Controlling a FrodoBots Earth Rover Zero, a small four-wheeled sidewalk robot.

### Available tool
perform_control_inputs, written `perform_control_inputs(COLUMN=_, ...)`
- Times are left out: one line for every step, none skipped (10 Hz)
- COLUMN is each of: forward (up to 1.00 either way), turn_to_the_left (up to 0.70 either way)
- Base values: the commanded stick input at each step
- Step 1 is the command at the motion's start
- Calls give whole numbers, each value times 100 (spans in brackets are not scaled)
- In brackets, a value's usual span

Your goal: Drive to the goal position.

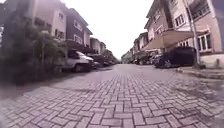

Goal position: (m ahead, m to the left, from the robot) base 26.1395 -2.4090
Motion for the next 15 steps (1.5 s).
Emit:
perform_control_inputs(forward=69, turn_to_the_left=3)
perform_control_inputs(forward=69, turn_to_the_left=3)
perform_control_inputs(forward=69, turn_to_the_left=3)
perform_control_inputs(forward=69, turn_to_the_left=3)
perform_control_inputs(forward=69, turn_to_the_left=3)
perform_control_inputs(forward=69, turn_to_the_left=3)
perform_control_inputs(forward=69, turn_to_the_left=3)
perform_control_inputs(forward=69, turn_to_the_left=-19)
perform_control_inputs(forward=69, turn_to_the_left=-23)
perform_control_inputs(forward=69, turn_to_the_left=3)
perform_control_inputs(forward=69, turn_to_the_left=3)
perform_control_inputs(forward=69, turn_to_the_left=3)
perform_control_inputs(forward=69, turn_to_the_left=3)
perform_control_inputs(forward=69, turn_to_the_left=3)
perform_control_inputs(forward=69, turn_to_the_left=3)
